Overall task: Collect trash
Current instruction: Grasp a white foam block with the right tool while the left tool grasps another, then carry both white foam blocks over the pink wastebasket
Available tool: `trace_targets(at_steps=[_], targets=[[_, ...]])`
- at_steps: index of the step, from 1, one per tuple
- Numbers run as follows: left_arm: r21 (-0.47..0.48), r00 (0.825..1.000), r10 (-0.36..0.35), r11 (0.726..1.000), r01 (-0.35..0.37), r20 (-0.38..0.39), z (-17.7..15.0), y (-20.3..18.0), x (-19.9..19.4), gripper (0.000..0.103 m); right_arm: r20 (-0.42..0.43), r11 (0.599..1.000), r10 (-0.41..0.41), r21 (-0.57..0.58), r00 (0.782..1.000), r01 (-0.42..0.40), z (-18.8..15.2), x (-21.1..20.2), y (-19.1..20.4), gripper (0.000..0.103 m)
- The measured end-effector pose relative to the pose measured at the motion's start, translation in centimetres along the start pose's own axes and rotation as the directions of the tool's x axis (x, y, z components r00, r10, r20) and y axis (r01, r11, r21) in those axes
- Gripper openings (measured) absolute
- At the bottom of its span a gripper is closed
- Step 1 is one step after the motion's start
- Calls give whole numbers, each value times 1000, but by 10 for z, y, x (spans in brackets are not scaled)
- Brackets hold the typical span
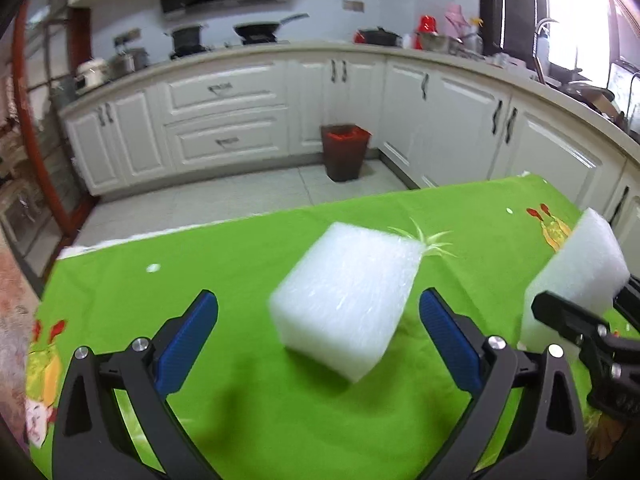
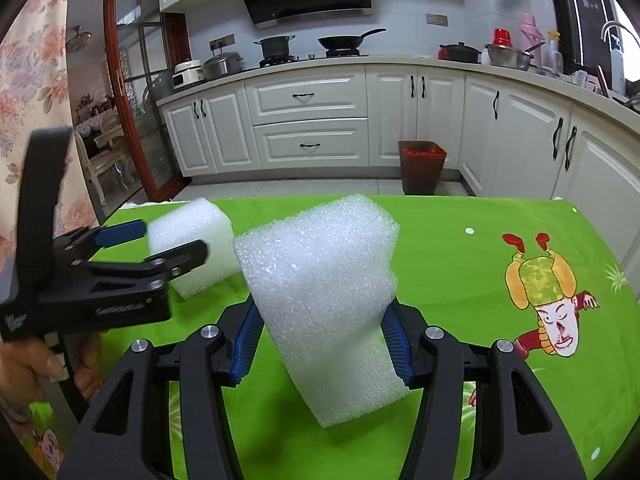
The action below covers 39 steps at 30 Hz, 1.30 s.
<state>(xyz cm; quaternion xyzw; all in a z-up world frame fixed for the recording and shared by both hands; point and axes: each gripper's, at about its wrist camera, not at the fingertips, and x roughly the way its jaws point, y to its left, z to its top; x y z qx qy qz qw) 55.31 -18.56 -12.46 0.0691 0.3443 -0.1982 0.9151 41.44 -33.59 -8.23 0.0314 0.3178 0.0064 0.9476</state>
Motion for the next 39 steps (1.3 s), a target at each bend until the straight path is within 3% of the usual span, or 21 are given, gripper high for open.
trace_targets(at_steps=[1,2,3,11,20,25,39], targets=[[4,1000,-11,1000,11,-10,3,-1,5,93,-3,1000,-1,-6,1000,1,0,0,0,52],[9,1000,-21,1000,21,-19,4,-2,9,82,-4,1000,-6,-12,1000,6,0,0,1,52],[16,999,-27,1000,27,-32,3,-4,13,63,-4,1000,-8,-15,1000,8,0,1,2,52],[78,999,-6,997,2,52,-6,-23,-6,61,-22,1000,-22,9,1000,23,4,8,1,52],[-38,990,92,995,-88,111,-53,-25,-70,61,-42,998,-51,38,998,52,3,11,-2,52],[-117,985,125,987,-111,121,-87,-19,-117,62,-70,1000,-25,16,997,26,-3,9,9,52],[-146,973,197,973,-179,118,-180,-6,-221,62,-33,992,116,-49,993,-117,-65,-99,71,53]])
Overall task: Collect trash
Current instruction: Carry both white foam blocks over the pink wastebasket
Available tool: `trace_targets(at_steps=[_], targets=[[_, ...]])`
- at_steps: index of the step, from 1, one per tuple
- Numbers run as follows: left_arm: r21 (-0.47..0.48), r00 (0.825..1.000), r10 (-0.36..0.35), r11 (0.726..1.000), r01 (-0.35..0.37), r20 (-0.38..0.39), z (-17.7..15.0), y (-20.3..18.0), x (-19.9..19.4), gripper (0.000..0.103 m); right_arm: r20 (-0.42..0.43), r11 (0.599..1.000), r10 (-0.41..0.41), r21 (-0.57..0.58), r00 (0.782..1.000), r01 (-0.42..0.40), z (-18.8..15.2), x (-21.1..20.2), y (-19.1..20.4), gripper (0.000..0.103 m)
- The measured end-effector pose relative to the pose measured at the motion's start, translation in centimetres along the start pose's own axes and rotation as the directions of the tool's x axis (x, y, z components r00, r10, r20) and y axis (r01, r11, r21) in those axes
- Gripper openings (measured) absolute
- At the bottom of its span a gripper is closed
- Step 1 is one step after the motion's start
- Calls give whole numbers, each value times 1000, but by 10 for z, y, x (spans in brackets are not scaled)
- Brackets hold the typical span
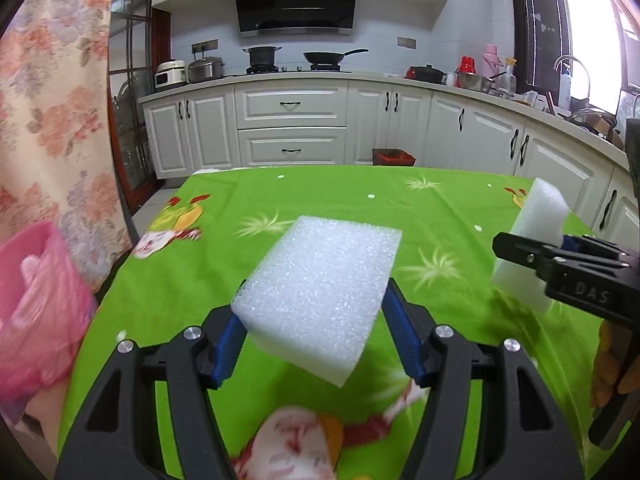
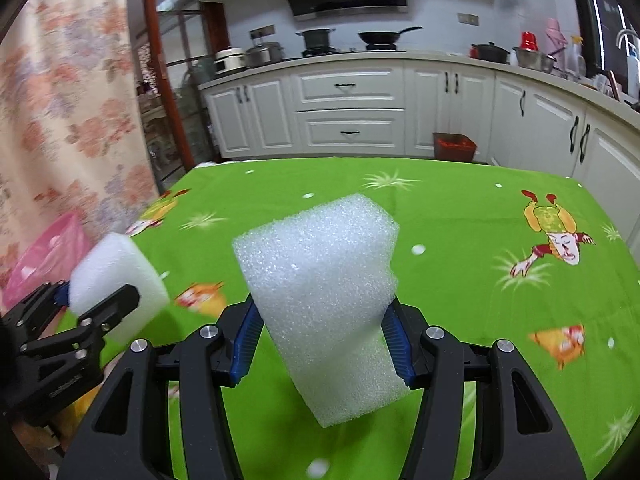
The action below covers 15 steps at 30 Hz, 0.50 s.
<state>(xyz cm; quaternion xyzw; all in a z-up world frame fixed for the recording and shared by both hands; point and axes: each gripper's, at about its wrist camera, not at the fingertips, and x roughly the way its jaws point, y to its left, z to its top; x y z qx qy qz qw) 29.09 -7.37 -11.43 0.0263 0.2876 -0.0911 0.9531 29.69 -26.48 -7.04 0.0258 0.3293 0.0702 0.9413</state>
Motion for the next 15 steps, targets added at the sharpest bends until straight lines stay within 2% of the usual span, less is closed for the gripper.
trace_targets(at_steps=[5,15], targets=[[-16,1000,6,1000,-5,10,-15,5,-29,63,3,999,28,-33,1000,-28,-19,-27,20,53],[-22,1000,7,1000,-7,25,-38,7,-68,63,-21,992,66,-102,998,-68,-52,-52,50,53]])
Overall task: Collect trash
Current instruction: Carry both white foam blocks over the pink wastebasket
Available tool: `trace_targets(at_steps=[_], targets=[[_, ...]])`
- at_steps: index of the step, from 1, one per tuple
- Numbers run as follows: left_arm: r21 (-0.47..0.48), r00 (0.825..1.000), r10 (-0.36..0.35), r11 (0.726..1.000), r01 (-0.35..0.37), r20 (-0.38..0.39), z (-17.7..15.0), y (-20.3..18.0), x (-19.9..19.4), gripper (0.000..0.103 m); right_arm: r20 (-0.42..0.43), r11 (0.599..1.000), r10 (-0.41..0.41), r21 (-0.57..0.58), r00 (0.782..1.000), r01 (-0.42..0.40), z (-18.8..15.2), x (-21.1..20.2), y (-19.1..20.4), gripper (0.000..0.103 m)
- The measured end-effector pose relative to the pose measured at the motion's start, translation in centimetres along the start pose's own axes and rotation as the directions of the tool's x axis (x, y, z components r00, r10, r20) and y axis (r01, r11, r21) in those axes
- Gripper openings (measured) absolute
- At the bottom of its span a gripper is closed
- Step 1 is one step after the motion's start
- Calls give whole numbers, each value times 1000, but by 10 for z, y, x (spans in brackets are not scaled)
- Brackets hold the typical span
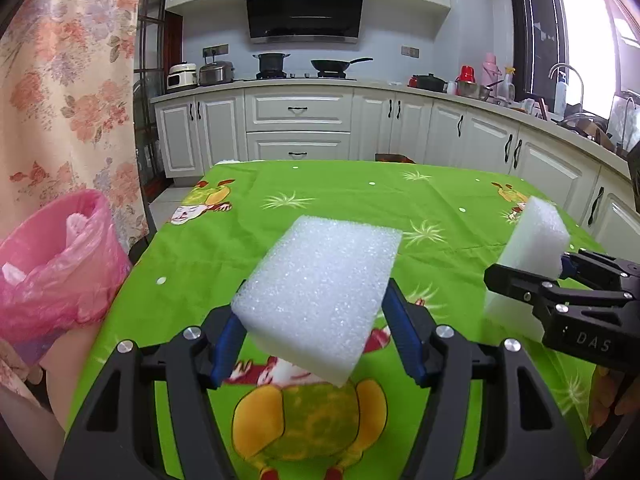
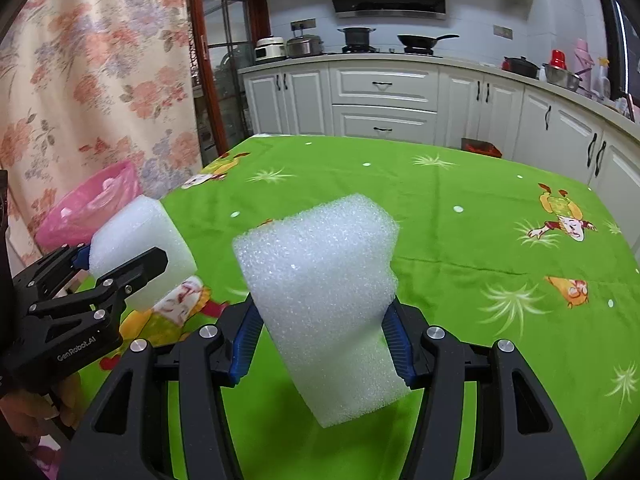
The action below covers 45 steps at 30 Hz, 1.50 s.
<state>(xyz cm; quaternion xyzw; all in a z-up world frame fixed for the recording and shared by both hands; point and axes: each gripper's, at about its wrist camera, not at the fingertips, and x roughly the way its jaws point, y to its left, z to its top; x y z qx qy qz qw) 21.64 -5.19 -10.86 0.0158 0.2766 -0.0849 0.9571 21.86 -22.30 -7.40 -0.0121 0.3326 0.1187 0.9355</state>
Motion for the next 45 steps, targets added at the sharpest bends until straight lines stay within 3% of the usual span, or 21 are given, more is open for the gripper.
trace_targets(at_steps=[14,26,36,45], targets=[[-41,998,48,998,-46,48,-18,29,-39,63,19,996,38,-81,999,-37,-4,-12,37,53],[-94,992,101,991,-94,82,-13,63,-52,63,27,988,80,-137,996,-76,12,-2,67,53],[-110,969,189,979,-173,160,3,96,-82,63,46,962,198,-200,979,-185,31,6,107,53],[-181,937,299,946,-267,178,15,147,-99,63,61,926,294,-265,954,-268,62,25,152,53]])
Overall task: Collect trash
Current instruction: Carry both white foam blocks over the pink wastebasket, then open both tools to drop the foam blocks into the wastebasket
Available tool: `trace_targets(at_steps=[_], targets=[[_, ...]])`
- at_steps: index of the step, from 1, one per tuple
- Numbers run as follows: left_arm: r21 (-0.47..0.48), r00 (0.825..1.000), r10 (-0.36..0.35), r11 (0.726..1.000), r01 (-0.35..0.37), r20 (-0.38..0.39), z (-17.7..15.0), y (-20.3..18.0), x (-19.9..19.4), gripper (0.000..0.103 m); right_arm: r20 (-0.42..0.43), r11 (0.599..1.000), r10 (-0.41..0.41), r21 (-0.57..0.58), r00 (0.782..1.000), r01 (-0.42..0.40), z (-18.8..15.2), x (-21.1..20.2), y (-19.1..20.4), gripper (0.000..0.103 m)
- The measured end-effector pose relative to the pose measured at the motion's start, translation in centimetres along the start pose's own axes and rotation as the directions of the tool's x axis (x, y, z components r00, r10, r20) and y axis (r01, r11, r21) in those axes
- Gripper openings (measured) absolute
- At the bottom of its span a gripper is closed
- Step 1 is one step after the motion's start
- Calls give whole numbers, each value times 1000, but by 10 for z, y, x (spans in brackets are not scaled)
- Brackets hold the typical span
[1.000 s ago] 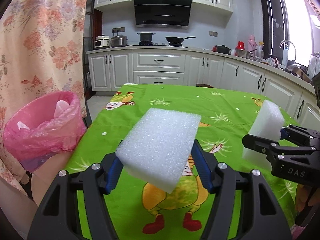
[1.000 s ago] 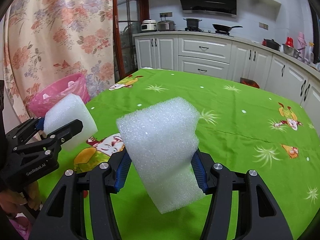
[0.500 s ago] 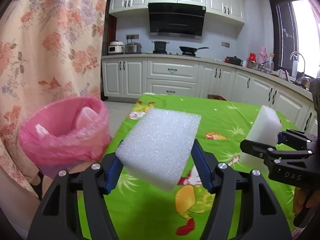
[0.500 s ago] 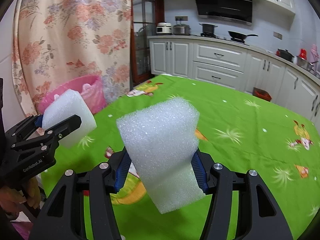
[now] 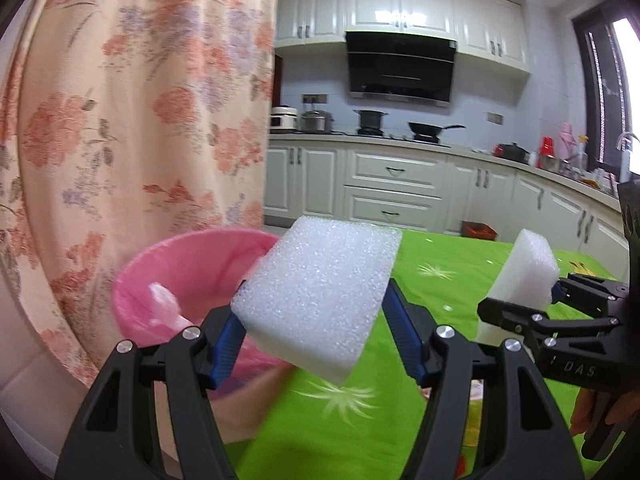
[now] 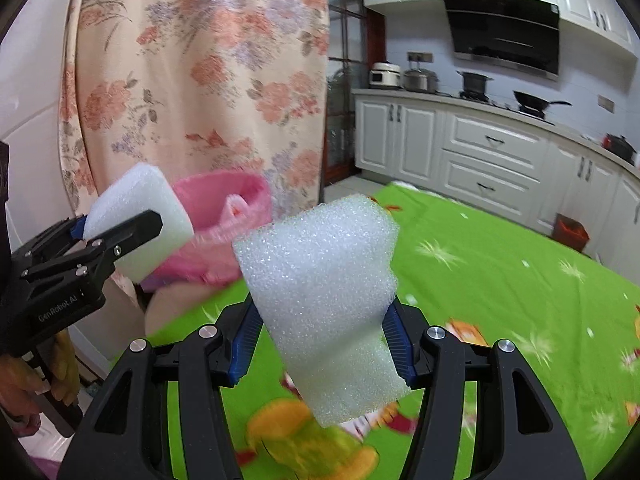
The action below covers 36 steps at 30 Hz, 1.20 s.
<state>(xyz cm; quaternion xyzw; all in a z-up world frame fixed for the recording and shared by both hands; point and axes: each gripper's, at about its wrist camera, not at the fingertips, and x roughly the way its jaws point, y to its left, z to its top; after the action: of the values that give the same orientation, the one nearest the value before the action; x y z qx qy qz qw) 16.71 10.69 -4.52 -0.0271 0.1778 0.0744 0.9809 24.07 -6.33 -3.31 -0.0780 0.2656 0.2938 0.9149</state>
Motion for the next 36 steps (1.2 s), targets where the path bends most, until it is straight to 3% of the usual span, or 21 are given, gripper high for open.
trace_targets(at_steps=[7,22,28,36], targets=[[-28,996,83,996,-82,27,21,44,5,63,30,995,91,-52,995,-90,37,29,25,54],[-119,990,141,983,-142,-18,48,126,48,64,21,973,220,-84,975,-217,94,106,72,55],[-125,985,172,977,-173,-23,54,149,68,65,10,964,254,-85,967,-252,107,133,85,55],[-137,988,153,978,-155,-26,65,167,90,66,-12,949,299,-96,954,-299,107,158,99,57]])
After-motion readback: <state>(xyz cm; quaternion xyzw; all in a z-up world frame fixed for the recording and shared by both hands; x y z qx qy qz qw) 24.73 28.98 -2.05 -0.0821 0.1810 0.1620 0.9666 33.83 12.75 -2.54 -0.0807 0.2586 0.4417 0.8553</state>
